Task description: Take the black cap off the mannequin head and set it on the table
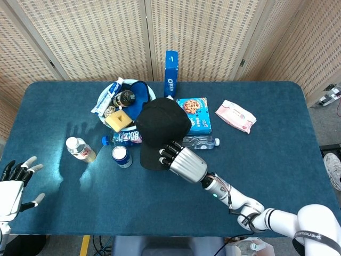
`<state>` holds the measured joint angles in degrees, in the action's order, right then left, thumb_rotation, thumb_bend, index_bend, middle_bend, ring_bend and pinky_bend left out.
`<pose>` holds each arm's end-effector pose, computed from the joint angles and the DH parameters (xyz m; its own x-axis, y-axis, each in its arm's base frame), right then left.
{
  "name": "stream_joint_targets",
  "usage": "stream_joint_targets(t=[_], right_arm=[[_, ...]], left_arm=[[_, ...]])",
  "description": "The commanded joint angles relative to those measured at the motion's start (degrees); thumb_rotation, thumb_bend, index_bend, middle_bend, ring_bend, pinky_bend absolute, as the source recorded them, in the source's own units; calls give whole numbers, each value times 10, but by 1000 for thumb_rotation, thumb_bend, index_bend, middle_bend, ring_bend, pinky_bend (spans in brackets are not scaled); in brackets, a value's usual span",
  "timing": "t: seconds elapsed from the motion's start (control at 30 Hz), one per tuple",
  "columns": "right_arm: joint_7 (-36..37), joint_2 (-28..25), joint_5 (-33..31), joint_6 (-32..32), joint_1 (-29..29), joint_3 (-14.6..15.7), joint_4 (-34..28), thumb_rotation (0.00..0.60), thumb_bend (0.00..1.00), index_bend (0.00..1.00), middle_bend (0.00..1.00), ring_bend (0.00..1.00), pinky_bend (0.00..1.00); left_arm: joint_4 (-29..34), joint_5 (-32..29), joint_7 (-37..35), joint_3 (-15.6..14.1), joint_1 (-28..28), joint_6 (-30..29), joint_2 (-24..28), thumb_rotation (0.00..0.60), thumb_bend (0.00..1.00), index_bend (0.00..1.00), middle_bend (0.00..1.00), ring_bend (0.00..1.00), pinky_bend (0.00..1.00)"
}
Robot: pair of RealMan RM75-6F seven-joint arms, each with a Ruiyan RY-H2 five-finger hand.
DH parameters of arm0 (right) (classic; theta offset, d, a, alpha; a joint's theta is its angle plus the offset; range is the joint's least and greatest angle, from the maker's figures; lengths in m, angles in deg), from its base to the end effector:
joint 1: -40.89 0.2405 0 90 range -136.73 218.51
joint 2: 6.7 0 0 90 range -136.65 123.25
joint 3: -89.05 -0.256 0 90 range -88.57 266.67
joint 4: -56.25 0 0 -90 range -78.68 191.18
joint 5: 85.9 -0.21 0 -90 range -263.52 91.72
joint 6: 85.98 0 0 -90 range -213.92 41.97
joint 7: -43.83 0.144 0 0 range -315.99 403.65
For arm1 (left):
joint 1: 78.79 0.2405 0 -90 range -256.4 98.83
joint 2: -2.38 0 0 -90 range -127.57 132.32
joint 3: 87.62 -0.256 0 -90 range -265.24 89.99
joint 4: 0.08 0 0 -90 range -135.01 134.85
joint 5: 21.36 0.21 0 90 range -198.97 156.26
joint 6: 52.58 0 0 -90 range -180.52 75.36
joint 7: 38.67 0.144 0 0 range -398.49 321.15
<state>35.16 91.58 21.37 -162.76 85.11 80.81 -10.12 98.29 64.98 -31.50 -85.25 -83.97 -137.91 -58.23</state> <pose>-0.0848 -0.3152 -0.0202 0.3652 0.2785 0.8883 -0.4473 -0.7843 0.4298 -0.2931 0.1794 0.1678 0.4699 0.0049 0.8827 0.8824 -0.0275 -0.4696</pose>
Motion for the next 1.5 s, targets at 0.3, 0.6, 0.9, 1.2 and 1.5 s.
stream_joint_targets(t=[0.3, 0.6, 0.9, 1.2, 1.5], right_arm=[[16, 18, -6, -33, 17, -10, 28, 600, 520, 756, 455, 261, 281], [19, 32, -13, -59, 39, -32, 47, 600, 520, 788, 478, 279, 281], [15, 49, -36, -63, 73, -65, 68, 600, 522, 816, 493, 291, 282], [8, 52, -52, -63, 99, -83, 76, 600, 522, 826, 500, 299, 281], [-4, 63, -82, -58, 133, -115, 110, 600, 522, 834, 506, 305, 281]], left_arm=[[-6, -2, -7, 0, -1, 3, -1, 600, 170, 247, 113, 134, 21], [-6, -2, -9, 0, 0, -1, 0, 600, 170, 250, 113, 133, 21], [-6, -1, -10, -1, 2, -3, 0, 600, 170, 252, 113, 133, 21], [-9, -2, -15, -2, 4, -5, 0, 600, 170, 252, 113, 133, 21], [-12, -2, -19, -1, 3, -3, 0, 600, 170, 252, 113, 133, 21]])
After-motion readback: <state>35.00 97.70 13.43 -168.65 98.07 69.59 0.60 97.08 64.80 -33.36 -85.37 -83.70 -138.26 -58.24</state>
